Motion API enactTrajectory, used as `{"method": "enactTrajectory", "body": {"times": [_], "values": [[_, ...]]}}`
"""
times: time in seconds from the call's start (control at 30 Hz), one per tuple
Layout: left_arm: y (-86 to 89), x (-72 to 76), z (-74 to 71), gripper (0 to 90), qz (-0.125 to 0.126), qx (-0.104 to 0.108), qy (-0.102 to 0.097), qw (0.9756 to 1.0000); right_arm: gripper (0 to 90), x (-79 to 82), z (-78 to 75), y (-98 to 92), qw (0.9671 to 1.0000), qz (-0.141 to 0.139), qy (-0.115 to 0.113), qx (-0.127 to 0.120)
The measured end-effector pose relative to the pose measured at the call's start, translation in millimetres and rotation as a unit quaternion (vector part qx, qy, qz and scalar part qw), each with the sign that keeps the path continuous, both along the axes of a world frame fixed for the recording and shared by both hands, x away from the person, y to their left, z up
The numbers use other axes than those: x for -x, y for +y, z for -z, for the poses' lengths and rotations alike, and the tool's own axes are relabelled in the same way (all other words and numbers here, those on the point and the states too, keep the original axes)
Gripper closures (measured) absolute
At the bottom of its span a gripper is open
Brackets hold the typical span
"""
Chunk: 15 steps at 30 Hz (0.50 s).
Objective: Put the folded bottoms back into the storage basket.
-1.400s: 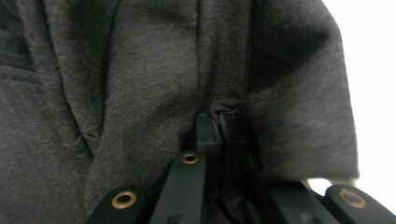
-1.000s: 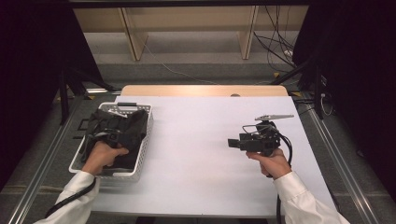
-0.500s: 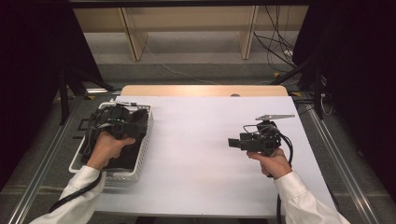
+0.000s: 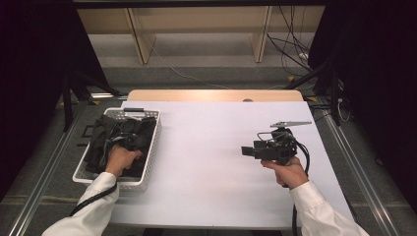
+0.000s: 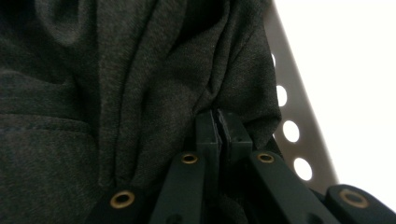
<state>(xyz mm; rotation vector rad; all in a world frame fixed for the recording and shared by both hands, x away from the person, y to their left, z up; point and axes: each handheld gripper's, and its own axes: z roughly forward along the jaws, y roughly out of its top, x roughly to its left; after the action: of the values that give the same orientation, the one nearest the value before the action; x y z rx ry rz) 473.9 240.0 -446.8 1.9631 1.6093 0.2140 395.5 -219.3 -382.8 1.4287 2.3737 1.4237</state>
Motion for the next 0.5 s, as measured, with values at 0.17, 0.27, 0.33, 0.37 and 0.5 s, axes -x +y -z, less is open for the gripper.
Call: {"method": "enactTrajectory", "body": {"times": [0.17, 0.27, 0.33, 0.37, 0.5], "values": [[7.4, 11.9, -20.9, 62.8, 0.002, 0.026, -0.015, 0.9996, 33.3, 0.8, -0.4, -0.8, 1.0000, -0.001, -0.001, -0.001], [16.5, 21.1, -42.3, 49.3, 0.004, 0.025, -0.033, 0.9991, 33.3, 0.1, 0.2, -2.6, 1.0000, 0.002, 0.000, -0.002], [23.8, 28.1, -58.1, 42.4, -0.001, 0.014, -0.053, 0.9985, 33.3, 0.2, 0.2, -3.6, 1.0000, 0.004, -0.001, -0.002], [28.4, 31.4, -66.1, 41.0, -0.003, 0.009, -0.064, 0.9979, 33.2, 0.7, -0.1, -3.9, 1.0000, 0.004, 0.000, -0.003], [54.7, 37.5, -90.0, 41.2, -0.030, 0.000, -0.095, 0.9950, 33.2, 2.1, -1.1, -5.1, 1.0000, 0.005, -0.003, -0.003]]}}
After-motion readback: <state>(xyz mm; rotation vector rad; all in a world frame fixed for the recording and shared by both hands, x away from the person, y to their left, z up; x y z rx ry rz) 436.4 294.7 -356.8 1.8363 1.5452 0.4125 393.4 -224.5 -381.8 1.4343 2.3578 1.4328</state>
